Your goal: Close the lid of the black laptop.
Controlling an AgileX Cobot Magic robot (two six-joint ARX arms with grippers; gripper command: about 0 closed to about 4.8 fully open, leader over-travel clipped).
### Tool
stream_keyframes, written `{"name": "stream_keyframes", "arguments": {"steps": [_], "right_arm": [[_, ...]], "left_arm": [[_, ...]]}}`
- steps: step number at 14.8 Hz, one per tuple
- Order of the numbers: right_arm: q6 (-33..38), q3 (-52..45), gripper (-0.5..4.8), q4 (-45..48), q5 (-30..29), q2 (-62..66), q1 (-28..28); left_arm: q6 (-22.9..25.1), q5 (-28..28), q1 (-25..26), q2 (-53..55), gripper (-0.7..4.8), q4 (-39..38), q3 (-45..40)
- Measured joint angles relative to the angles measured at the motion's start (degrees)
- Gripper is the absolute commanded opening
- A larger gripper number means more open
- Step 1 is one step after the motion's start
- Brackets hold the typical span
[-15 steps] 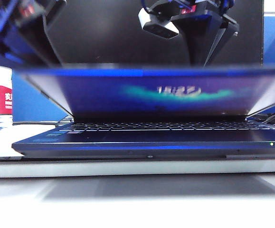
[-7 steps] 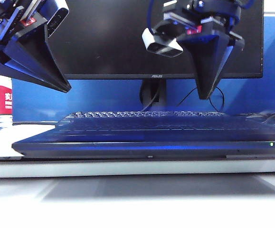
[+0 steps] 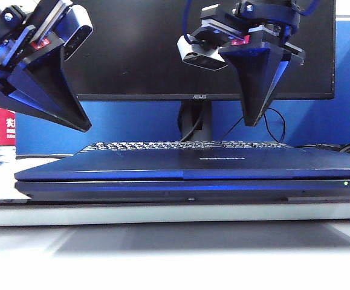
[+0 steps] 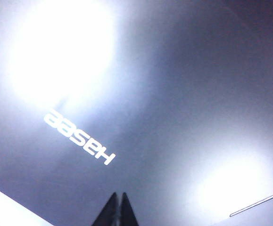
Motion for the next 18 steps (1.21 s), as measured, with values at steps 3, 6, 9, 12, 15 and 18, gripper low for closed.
{"name": "stream_keyframes", "arguments": {"steps": [3,6,9,12,15,18], "right_arm": [[0.2,0.0,-0.06,1.8,-0.1,0.0,0.0],[0.2,0.0,-0.06,7.3,-5.0,-0.4,0.0],[2.0,0.0,-0.06,18.5,-8.8,-9.6,-0.1],[2.4,0.0,-0.06,24.9,-7.5,-21.7,-1.8],[0.7,0.0,-0.06,27.6,-7.5,-34.6,-1.6],[-0.8,-0.2,-0.06,27.7,-7.6,-46.0,-1.6]], "left_arm": [[0.0,0.0,0.0,0.0,-0.03,2.6,0.0],[-1.1,0.5,0.0,0.0,-0.04,5.4,0.0],[-1.6,0.6,0.0,-6.0,-0.05,9.5,0.0],[-1.2,-8.6,0.0,-22.4,-0.05,13.4,0.0],[1.5,-16.5,0.0,-42.1,-0.05,12.5,0.1],[1.2,-20.6,0.0,-58.7,-0.05,3.2,0.2]]}}
